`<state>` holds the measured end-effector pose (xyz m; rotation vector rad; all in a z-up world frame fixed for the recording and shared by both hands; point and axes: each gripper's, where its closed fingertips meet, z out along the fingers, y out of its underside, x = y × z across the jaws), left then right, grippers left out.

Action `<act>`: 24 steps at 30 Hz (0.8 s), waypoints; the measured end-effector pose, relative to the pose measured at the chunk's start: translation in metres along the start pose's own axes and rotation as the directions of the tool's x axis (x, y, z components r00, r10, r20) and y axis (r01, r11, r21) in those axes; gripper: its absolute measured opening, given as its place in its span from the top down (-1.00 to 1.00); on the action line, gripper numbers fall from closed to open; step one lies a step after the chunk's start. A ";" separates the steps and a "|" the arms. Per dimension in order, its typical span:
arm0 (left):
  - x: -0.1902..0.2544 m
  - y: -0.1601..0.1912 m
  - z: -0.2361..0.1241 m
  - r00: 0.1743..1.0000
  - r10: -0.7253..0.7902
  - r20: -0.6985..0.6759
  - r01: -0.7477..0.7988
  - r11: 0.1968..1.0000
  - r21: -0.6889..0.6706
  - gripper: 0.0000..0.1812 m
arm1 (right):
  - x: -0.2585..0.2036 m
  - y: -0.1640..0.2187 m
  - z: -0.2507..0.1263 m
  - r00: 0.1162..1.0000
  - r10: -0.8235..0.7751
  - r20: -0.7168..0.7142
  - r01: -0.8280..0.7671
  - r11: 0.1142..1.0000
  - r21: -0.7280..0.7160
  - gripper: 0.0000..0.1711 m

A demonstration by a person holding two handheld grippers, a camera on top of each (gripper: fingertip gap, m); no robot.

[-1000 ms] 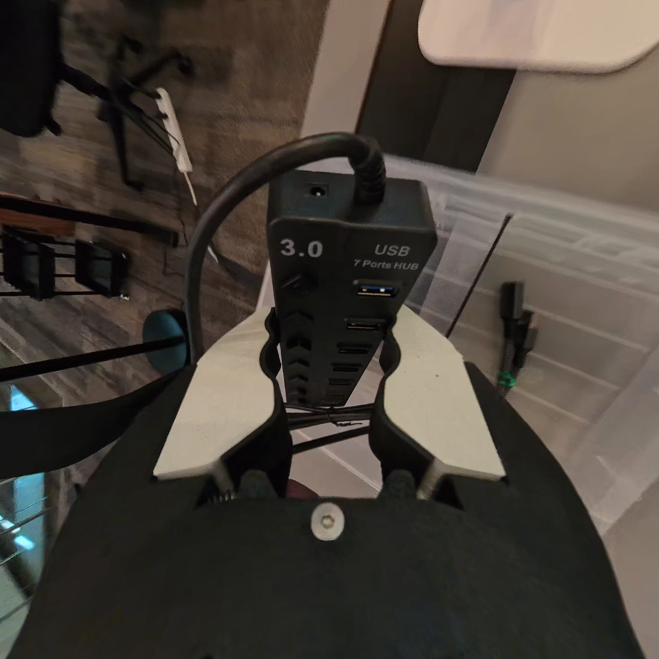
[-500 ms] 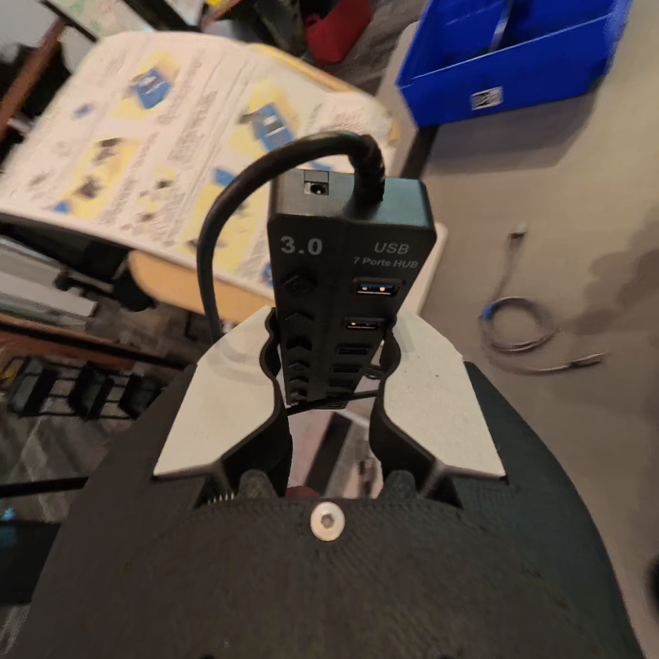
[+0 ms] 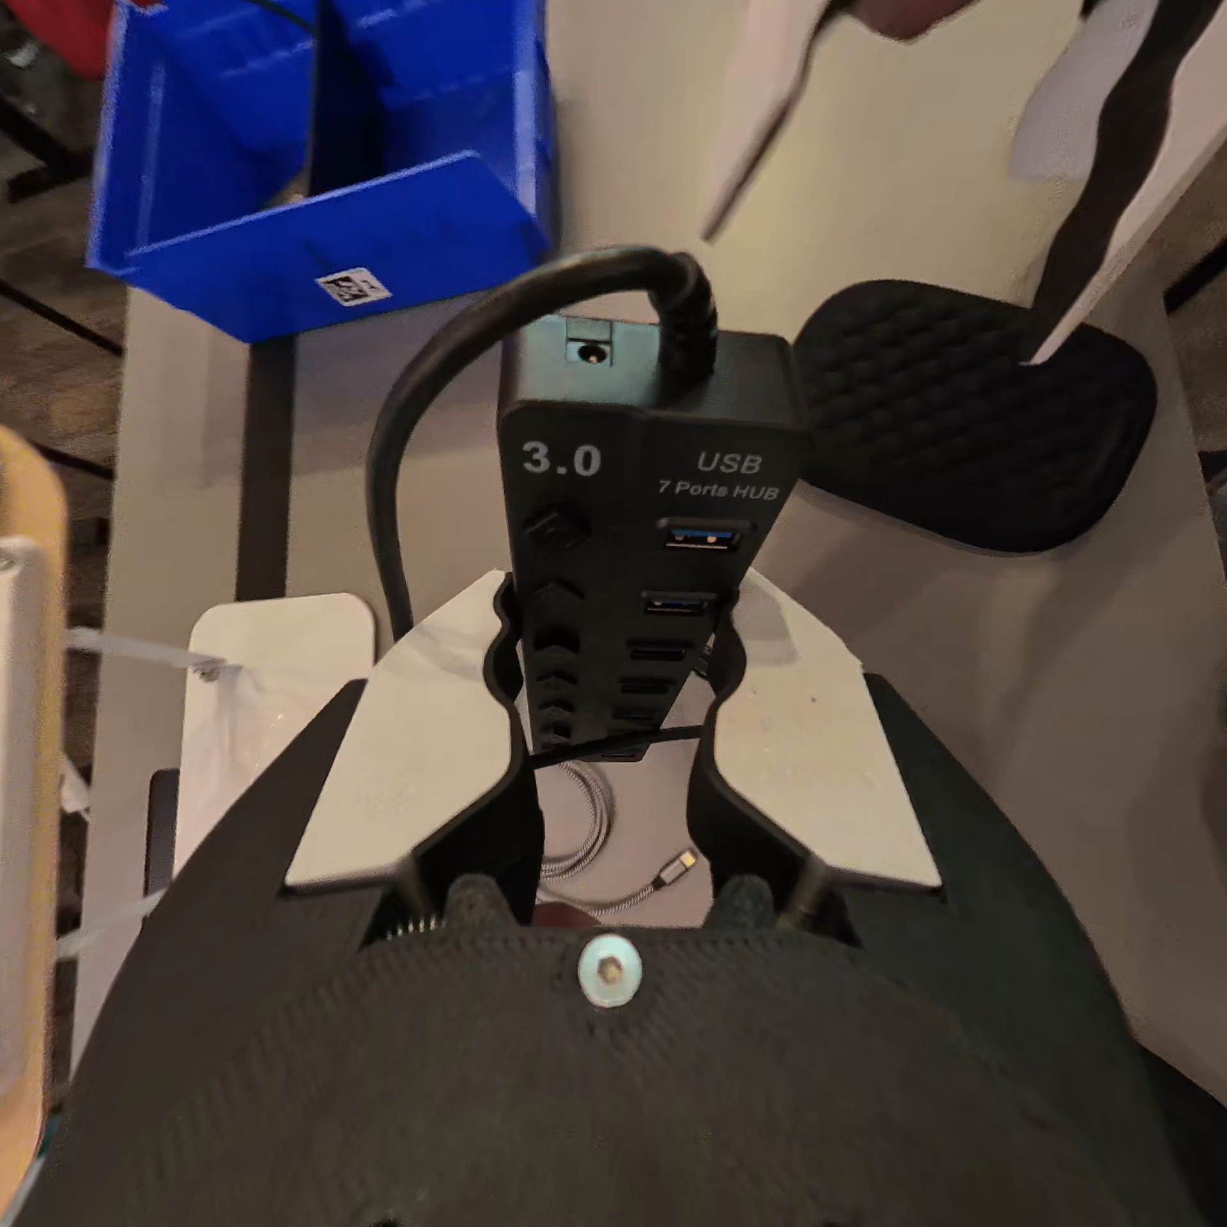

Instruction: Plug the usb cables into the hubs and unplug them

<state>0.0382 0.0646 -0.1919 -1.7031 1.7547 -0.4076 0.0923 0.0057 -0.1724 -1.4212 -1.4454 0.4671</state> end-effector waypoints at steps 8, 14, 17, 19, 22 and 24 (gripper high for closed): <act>0.028 -0.005 0.049 0.984 0.098 -0.151 -0.122 0.981 -0.153 0.40 | 0.017 0.002 0.013 0.999 0.016 0.036 -0.016 1.000 -0.019 0.15; 0.040 -0.004 0.069 0.974 0.081 -0.212 -0.126 0.970 -0.207 0.40 | 0.009 0.037 0.035 0.985 0.133 0.113 -0.114 0.981 -0.157 0.20; 0.040 0.003 0.077 0.973 0.094 -0.212 -0.147 0.956 -0.253 0.40 | 0.004 0.046 0.042 0.974 0.163 0.160 -0.136 0.977 -0.162 0.29; 0.040 0.006 0.080 0.969 0.082 -0.234 -0.142 0.957 -0.252 0.40 | 0.002 0.047 0.045 0.962 0.198 0.190 -0.174 0.975 -0.135 0.29; 0.044 0.009 0.082 0.961 0.058 -0.269 -0.126 0.961 -0.245 0.40 | -0.001 0.046 0.047 0.947 0.226 0.227 -0.209 0.973 -0.095 0.31; 0.043 0.008 0.082 0.965 0.068 -0.252 -0.125 0.968 -0.217 0.41 | 0.003 0.043 0.045 0.940 0.252 0.230 -0.245 0.968 -0.057 0.31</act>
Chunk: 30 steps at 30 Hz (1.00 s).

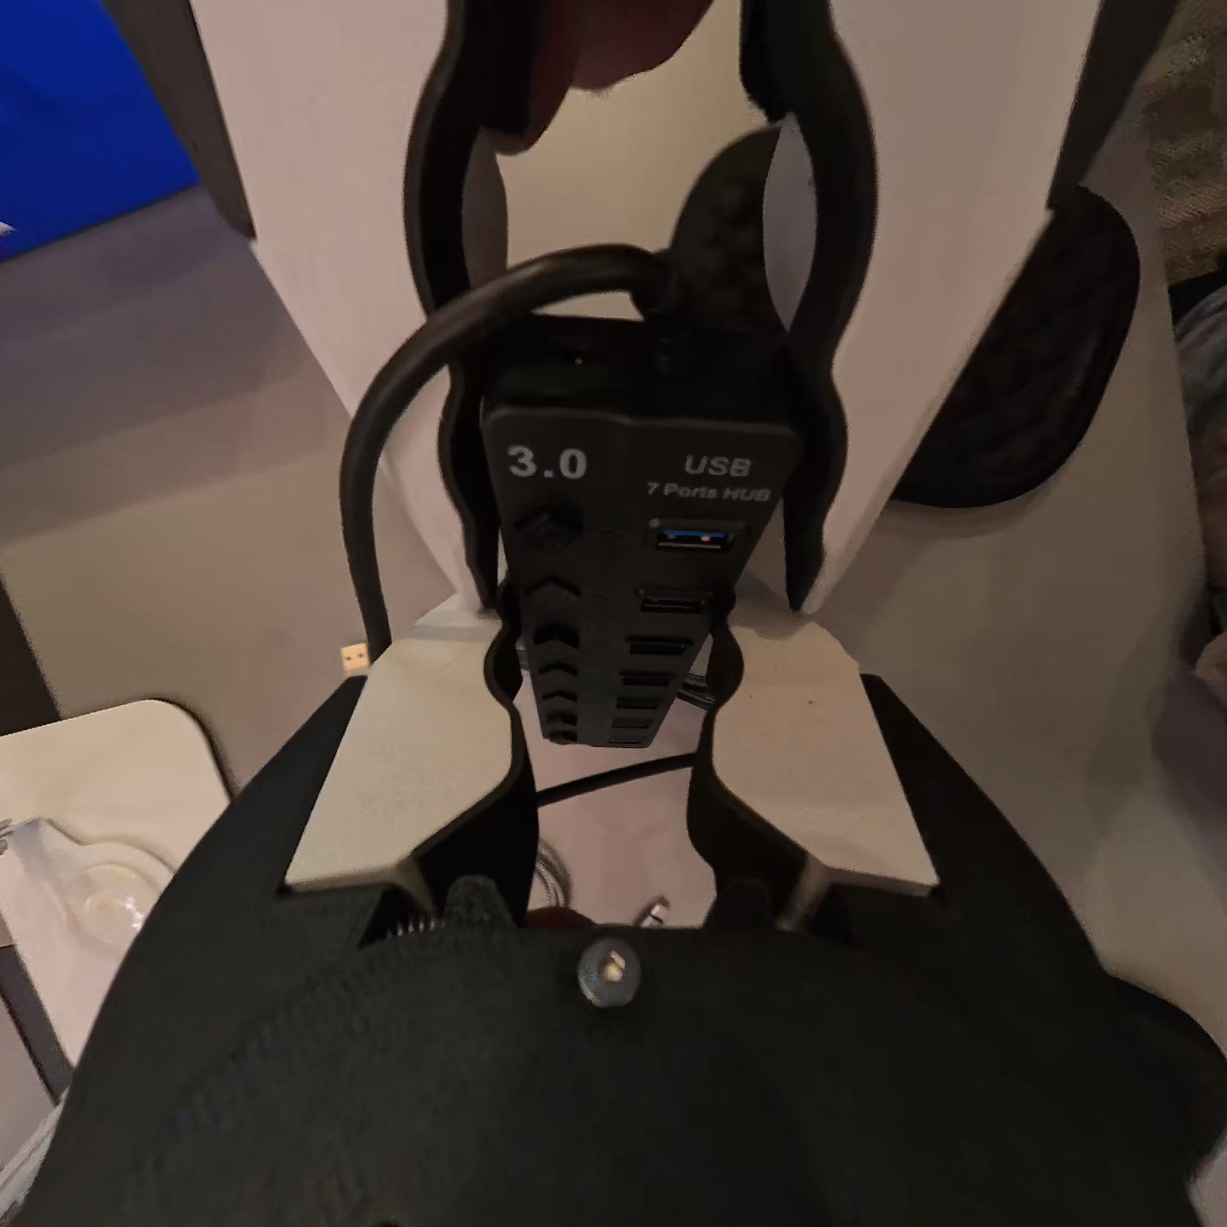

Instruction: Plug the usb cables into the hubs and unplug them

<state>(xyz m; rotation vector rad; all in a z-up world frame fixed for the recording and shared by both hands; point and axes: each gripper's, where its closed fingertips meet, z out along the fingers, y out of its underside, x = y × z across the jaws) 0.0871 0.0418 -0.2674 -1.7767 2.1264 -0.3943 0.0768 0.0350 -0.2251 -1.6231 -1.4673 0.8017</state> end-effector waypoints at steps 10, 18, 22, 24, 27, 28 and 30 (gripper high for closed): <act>-0.003 0.004 0.009 0.974 -0.024 0.225 -0.026 0.976 0.217 0.03 | 0.002 -0.016 -0.014 0.998 0.031 0.049 -0.037 0.991 0.131 0.39; -0.012 -0.020 0.030 0.944 -0.101 0.315 -0.061 0.884 0.463 -0.05 | -0.010 -0.028 -0.010 0.993 0.018 0.113 -0.035 0.987 0.154 0.39; -0.007 -0.034 0.028 0.930 -0.071 0.360 -0.143 0.833 0.534 0.26 | -0.015 -0.039 -0.014 0.991 -0.010 0.132 -0.017 0.979 0.202 0.39; -0.009 -0.036 0.025 0.933 -0.106 0.345 -0.106 0.834 0.542 0.27 | -0.013 -0.043 -0.018 0.992 -0.009 0.125 -0.020 0.973 0.229 0.38; -0.015 -0.036 0.018 0.929 -0.166 0.330 -0.050 0.828 0.558 0.28 | -0.003 -0.051 -0.020 0.996 0.033 0.078 -0.053 0.960 0.275 0.20; -0.017 -0.036 0.016 0.928 -0.185 0.323 -0.030 0.828 0.561 0.28 | 0.000 -0.052 -0.021 0.998 0.032 0.057 -0.046 0.959 0.281 0.09; -0.019 -0.036 0.012 0.923 -0.204 0.326 -0.017 0.825 0.564 0.28 | 0.001 -0.051 -0.022 0.999 0.032 0.030 -0.039 0.959 0.279 -0.01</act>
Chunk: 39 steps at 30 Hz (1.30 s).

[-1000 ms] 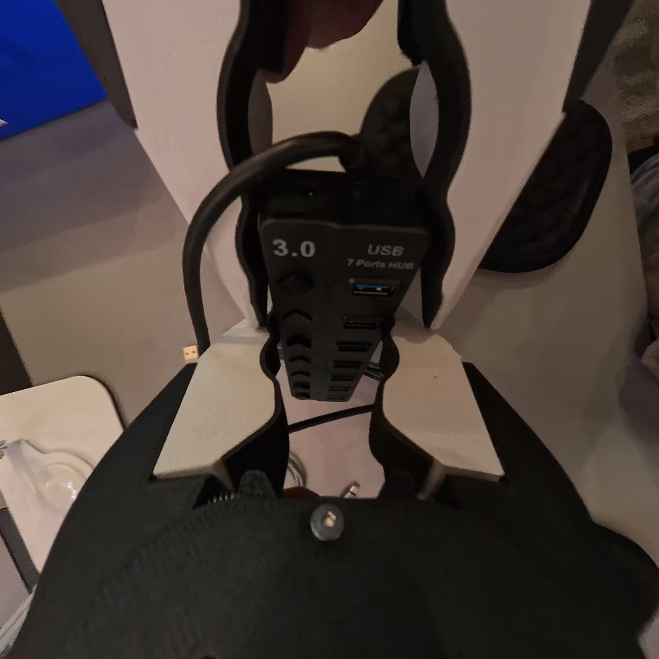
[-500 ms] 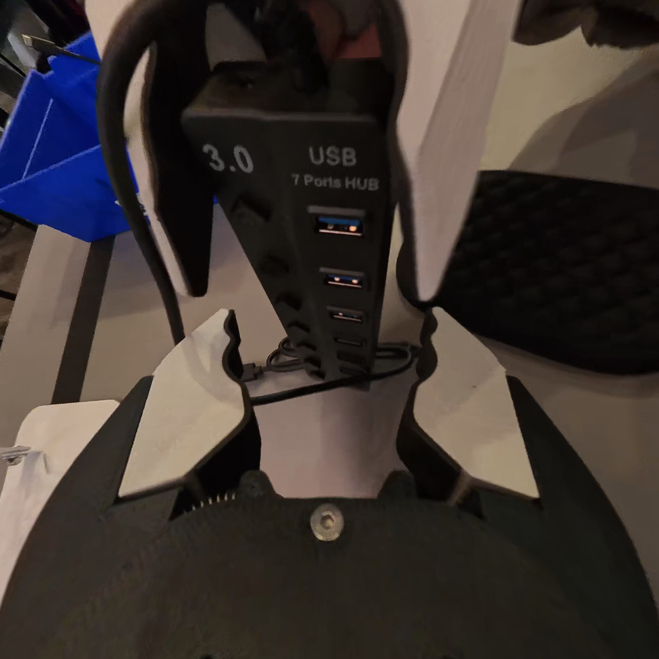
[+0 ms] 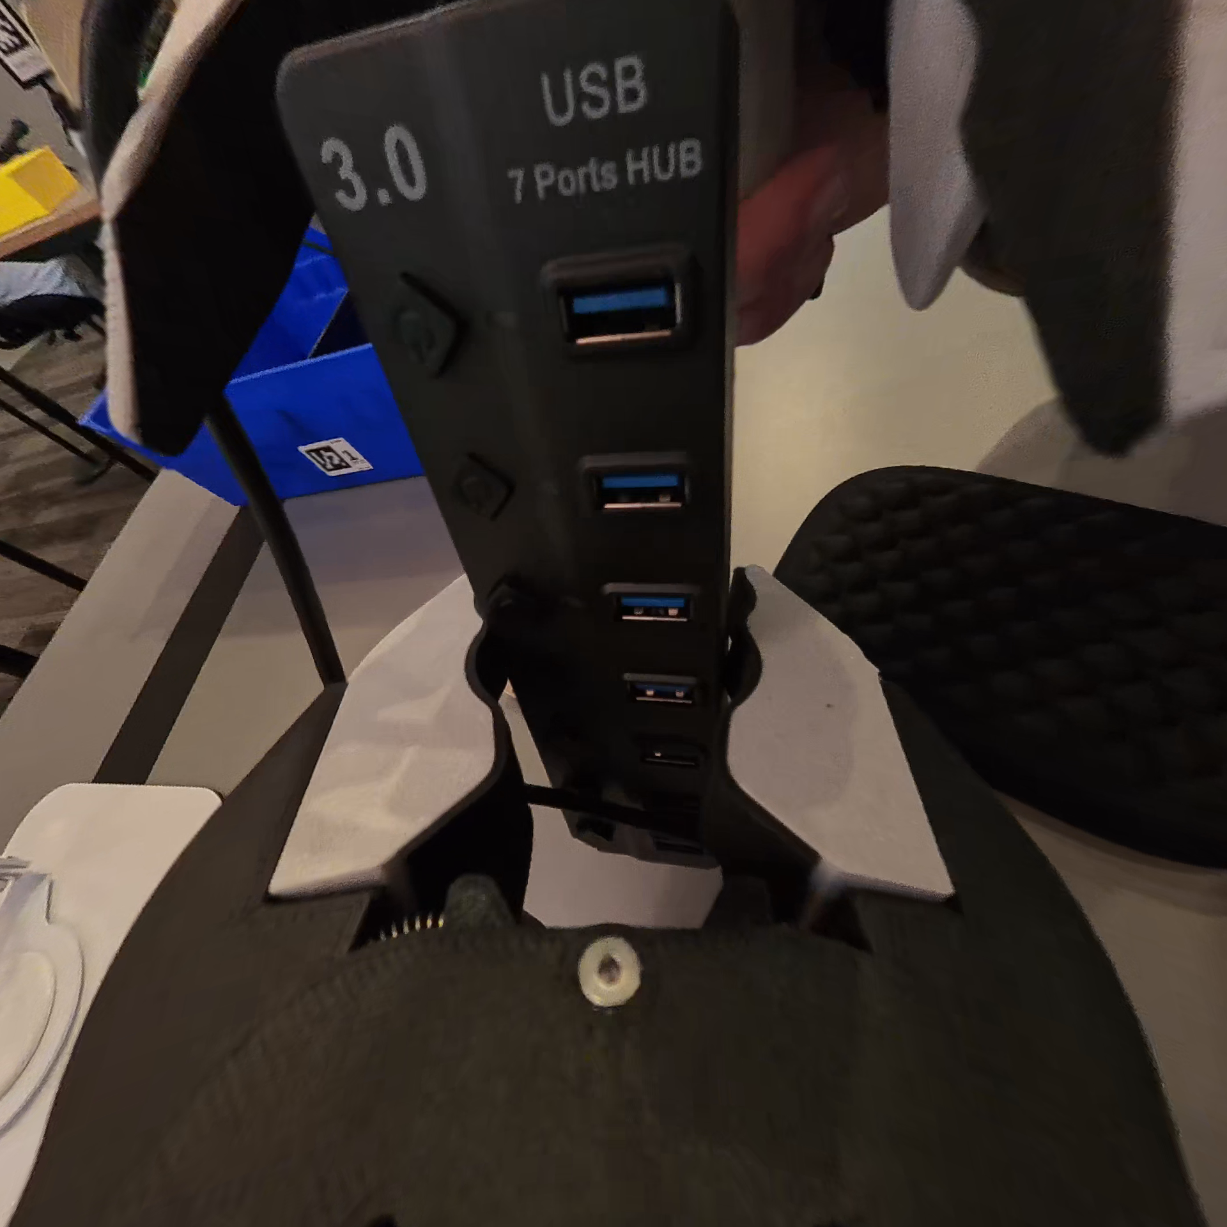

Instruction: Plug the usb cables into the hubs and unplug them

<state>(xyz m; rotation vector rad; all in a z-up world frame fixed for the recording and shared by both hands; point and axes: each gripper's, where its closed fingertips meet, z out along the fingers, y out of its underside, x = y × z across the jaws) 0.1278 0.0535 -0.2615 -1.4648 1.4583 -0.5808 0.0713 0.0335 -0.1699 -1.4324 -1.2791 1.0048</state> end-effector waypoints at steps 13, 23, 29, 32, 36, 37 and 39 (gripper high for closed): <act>-0.037 0.009 0.001 0.956 0.027 0.293 0.006 0.994 -0.111 0.29 | 0.023 0.022 -0.041 0.977 -0.029 -0.209 -0.025 0.967 -0.254 -0.03; -0.061 0.006 0.013 0.863 -0.145 0.484 0.199 0.978 -0.061 0.29 | 0.067 0.001 -0.027 0.836 0.188 -0.516 -0.138 0.981 0.133 0.30; -0.061 0.002 0.016 0.828 -0.160 0.537 0.225 0.973 -0.057 0.29 | 0.087 0.008 -0.017 0.783 0.176 -0.596 -0.131 0.984 0.118 0.48; -0.060 0.000 0.021 0.814 -0.163 0.557 0.231 0.972 -0.053 0.29 | 0.094 0.011 -0.013 0.770 0.184 -0.611 -0.133 0.983 0.127 0.57; -0.059 -0.001 0.028 0.816 -0.189 0.546 0.250 0.967 -0.039 0.29 | 0.096 0.012 -0.012 0.773 0.167 -0.612 -0.119 0.986 0.117 0.60; -0.059 -0.003 0.028 0.817 -0.184 0.547 0.241 0.970 -0.035 0.29 | 0.095 0.010 -0.013 0.775 0.166 -0.610 -0.111 0.986 0.126 0.61; -0.060 -0.007 0.029 0.822 -0.169 0.544 0.219 0.975 -0.028 0.29 | 0.095 0.009 -0.016 0.780 0.177 -0.600 -0.122 0.984 0.132 0.61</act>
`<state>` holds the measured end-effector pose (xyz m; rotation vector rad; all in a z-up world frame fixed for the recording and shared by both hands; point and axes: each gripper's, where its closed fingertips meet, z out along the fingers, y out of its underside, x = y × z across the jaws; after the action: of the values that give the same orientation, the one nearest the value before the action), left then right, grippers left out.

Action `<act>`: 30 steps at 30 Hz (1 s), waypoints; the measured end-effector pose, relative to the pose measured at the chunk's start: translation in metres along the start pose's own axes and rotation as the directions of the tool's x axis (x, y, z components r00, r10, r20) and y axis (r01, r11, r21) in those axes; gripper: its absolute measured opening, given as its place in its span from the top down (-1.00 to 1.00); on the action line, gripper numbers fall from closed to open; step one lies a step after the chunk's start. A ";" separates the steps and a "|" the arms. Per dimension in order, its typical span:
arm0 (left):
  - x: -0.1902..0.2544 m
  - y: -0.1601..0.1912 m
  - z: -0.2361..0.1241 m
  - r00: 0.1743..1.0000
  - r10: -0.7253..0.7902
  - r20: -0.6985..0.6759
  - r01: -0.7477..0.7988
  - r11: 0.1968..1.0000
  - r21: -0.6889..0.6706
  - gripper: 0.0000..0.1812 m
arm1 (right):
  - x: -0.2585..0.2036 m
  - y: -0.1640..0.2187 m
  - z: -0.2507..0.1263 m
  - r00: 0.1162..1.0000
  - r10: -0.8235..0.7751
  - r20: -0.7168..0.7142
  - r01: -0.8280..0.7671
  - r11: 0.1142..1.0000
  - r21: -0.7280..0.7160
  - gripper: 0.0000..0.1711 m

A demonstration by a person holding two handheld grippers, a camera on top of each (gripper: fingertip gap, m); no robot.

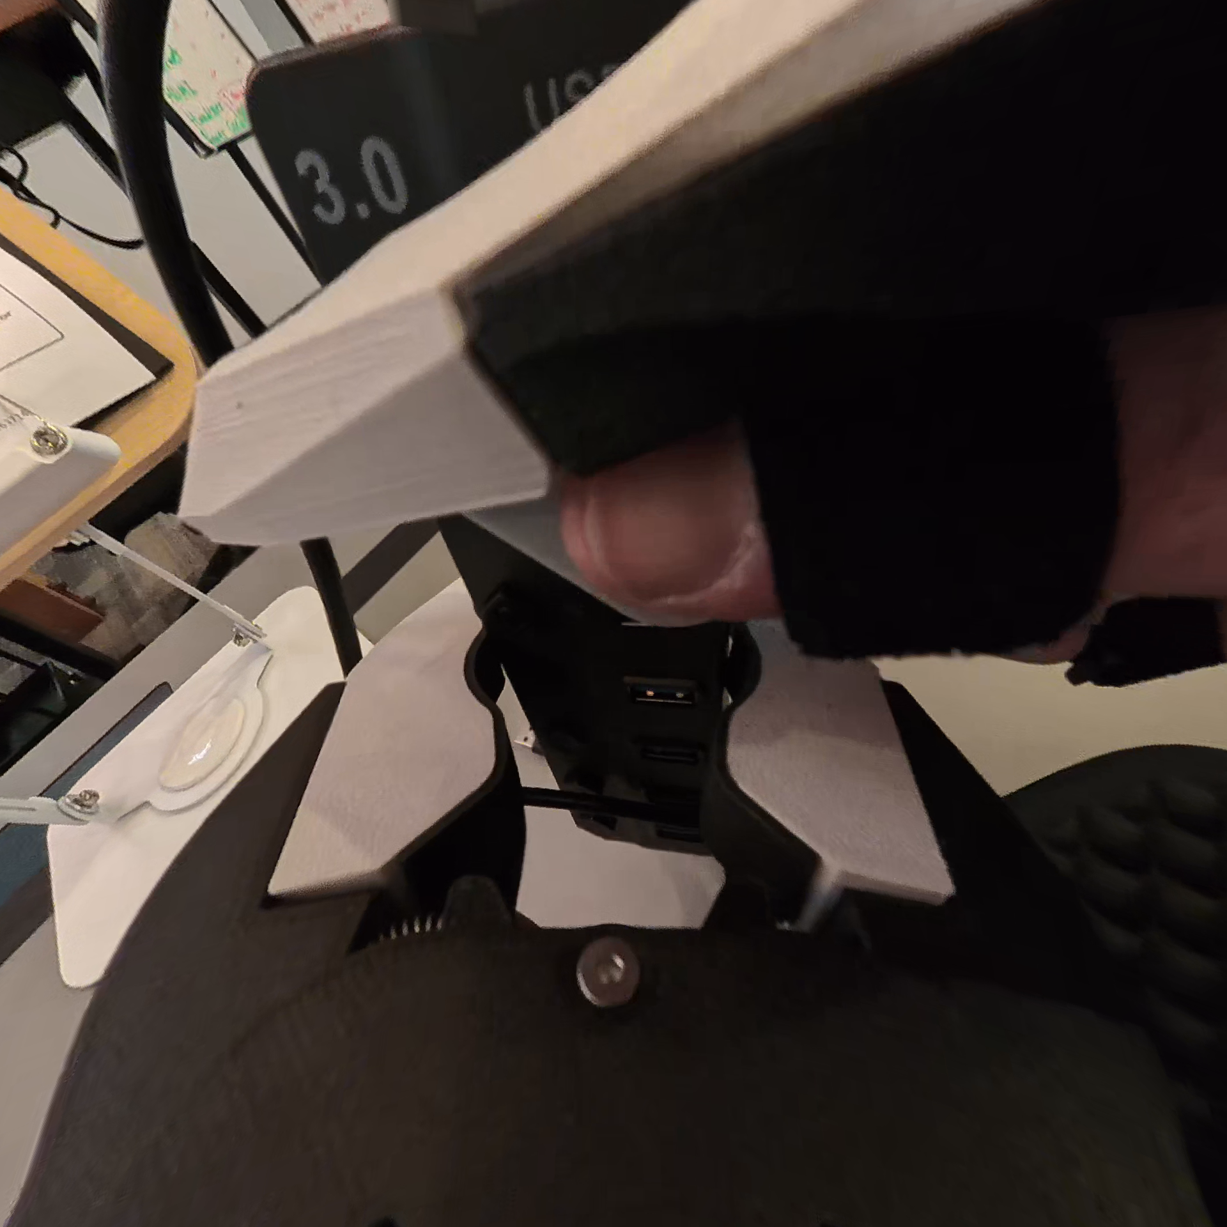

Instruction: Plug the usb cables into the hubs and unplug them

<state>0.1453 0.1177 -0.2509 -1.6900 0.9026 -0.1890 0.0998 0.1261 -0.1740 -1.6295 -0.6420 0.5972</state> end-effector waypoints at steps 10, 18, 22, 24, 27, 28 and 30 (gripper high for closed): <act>-0.016 -0.047 -0.085 0.982 0.119 -0.148 -0.070 0.952 0.297 0.25 | 0.007 -0.014 -0.018 0.938 0.023 0.345 -0.013 0.999 -0.032 0.64; -0.005 -0.020 -0.060 0.753 -0.070 -0.655 0.188 0.976 0.112 -0.06 | -0.054 -0.028 -0.028 0.699 -0.085 0.710 0.102 0.995 0.019 0.64; 0.014 -0.024 -0.052 0.680 -0.087 -0.728 0.272 0.952 0.140 0.42 | -0.070 -0.028 -0.021 0.658 -0.101 0.746 0.123 0.992 0.025 0.63; 0.016 -0.022 -0.050 0.672 -0.078 -0.737 0.283 0.946 0.159 0.67 | -0.069 -0.024 -0.014 0.667 -0.098 0.739 0.133 0.991 0.011 0.64; 0.011 -0.019 -0.044 0.709 -0.088 -0.700 0.286 0.943 0.172 0.73 | -0.061 -0.018 -0.007 0.691 -0.071 0.719 0.150 0.988 -0.046 0.60; 0.009 -0.016 -0.042 0.728 -0.072 -0.682 0.258 0.950 0.175 0.74 | -0.057 -0.016 -0.007 0.697 -0.082 0.712 0.190 0.979 -0.073 0.40; 0.008 -0.010 -0.043 0.702 -0.071 -0.709 0.242 0.959 0.144 0.74 | -0.047 -0.015 -0.012 0.707 -0.133 0.694 0.293 0.949 -0.116 0.22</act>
<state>0.1320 0.0805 -0.2300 -1.4738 1.2257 -1.0805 0.0729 0.0866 -0.1558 -1.4774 -1.4732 0.9918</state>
